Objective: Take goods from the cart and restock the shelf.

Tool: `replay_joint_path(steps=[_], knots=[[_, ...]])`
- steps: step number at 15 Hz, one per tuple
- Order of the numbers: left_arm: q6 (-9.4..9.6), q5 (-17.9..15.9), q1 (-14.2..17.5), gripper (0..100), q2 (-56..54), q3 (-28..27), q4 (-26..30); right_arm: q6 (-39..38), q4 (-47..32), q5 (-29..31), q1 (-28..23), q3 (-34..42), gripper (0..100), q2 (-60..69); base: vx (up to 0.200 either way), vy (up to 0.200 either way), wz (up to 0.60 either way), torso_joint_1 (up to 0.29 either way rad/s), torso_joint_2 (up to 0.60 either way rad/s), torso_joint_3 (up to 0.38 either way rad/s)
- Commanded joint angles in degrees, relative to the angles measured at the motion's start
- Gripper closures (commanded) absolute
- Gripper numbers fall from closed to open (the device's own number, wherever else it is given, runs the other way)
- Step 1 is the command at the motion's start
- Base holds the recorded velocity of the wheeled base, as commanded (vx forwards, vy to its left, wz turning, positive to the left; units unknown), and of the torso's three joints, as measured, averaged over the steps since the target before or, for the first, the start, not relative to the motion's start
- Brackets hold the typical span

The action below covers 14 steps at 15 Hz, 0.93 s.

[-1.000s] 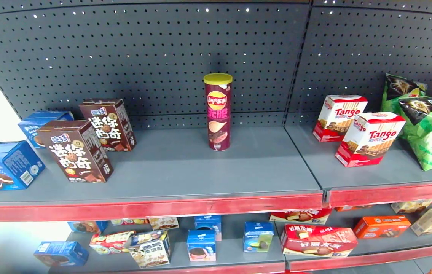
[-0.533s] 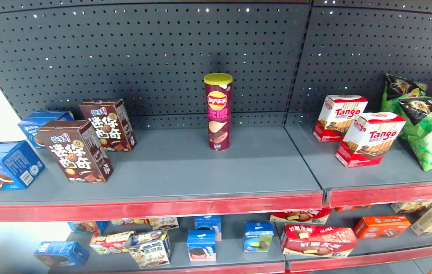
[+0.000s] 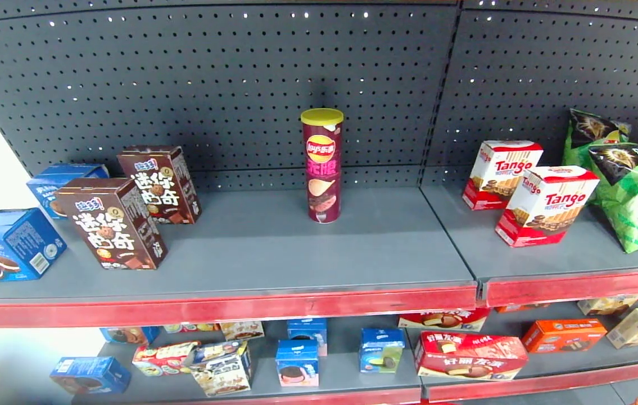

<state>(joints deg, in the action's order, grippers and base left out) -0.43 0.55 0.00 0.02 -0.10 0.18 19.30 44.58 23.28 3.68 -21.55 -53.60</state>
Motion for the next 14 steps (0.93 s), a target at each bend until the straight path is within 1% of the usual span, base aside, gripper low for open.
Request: replay_joint_path(steps=[1, 2, 10, 14], knots=[[-0.01, 0.1, 0.0, 0, 0.0, 0.0, 0.0, 0.5, 0.0, 0.0, 0.2, 0.3, 100, -0.1, 0.0, 0.0, 0.6, 0.002, 0.0, 0.007], [-0.01, 0.0, 0.1, 0, 0.0, 0.0, 0.0, 0.5, 0.0, 0.0, 0.3, 0.2, 100, 0.0, 0.0, 0.0, 0.6, 0.002, 0.0, 0.002], [0.08, 0.1, 0.1, 0, 0.0, 0.0, 0.0, 0.4, 0.1, 0.0, 0.4, -0.4, 100, -0.3, 0.0, 0.0, 0.0, 0.0, 0.0, 0.0], [-0.19, 0.1, 0.0, 0, 0.0, 0.0, 0.0, 0.4, 0.1, 0.0, 0.4, -0.3, 100, 0.3, 0.0, 0.0, 0.0, 0.0, 0.0, 0.0]])
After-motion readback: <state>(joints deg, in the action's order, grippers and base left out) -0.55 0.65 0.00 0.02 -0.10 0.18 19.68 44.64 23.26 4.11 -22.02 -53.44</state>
